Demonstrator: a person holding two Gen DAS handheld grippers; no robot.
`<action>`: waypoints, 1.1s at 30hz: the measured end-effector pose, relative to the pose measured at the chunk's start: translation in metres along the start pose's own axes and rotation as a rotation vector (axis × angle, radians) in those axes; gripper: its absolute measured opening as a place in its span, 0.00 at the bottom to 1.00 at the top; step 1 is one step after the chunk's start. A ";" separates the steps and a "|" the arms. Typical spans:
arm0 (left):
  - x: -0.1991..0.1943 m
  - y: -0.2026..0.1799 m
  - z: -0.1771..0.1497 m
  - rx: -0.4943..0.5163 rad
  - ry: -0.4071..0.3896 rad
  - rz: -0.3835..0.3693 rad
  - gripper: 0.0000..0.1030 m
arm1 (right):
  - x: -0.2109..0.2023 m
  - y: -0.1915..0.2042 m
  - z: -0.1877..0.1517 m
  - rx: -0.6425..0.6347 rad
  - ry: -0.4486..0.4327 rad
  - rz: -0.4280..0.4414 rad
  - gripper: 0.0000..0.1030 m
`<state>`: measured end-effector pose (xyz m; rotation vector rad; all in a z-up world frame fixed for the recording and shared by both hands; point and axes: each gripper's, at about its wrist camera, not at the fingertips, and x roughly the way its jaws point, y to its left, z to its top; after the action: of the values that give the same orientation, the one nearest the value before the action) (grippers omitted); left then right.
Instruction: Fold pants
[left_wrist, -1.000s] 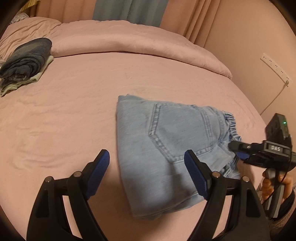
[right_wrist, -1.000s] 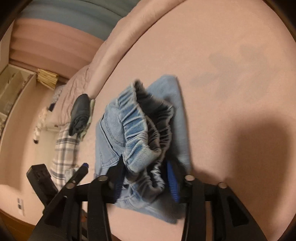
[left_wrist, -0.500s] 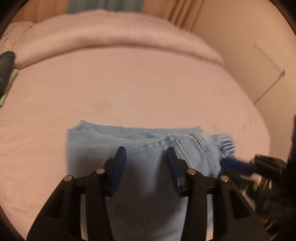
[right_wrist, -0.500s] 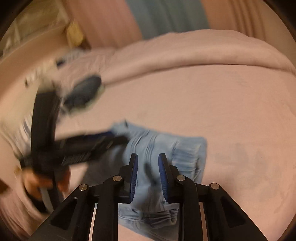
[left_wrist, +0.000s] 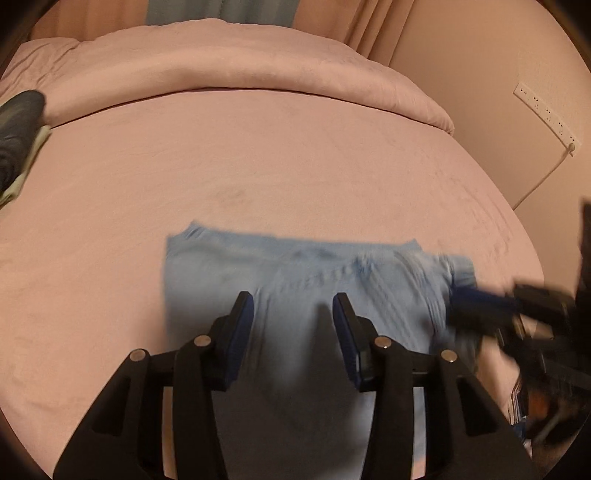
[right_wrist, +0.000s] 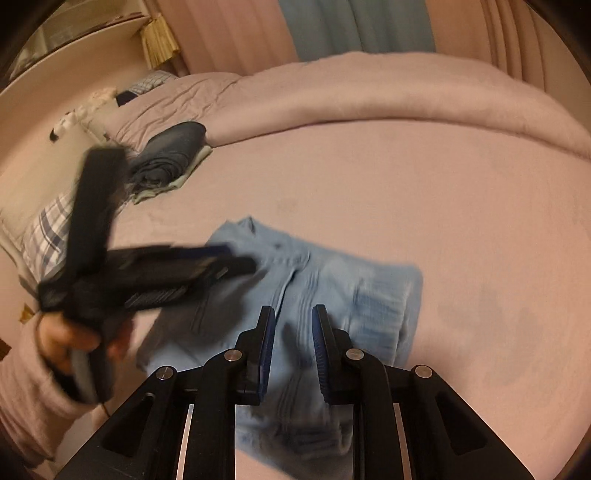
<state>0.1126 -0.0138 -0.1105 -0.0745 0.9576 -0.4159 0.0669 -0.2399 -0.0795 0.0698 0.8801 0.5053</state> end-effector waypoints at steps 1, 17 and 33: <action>-0.004 -0.003 -0.007 0.005 0.006 -0.005 0.43 | 0.004 0.001 0.003 -0.004 0.002 -0.007 0.20; -0.024 -0.014 -0.060 0.083 0.046 0.076 0.49 | 0.003 0.021 -0.012 -0.111 0.060 -0.001 0.18; -0.037 -0.019 -0.067 0.098 0.002 0.147 0.74 | -0.019 0.000 -0.052 0.078 0.062 0.177 0.44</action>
<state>0.0342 -0.0090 -0.1166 0.0845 0.9365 -0.3262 0.0173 -0.2558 -0.0992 0.2056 0.9594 0.6409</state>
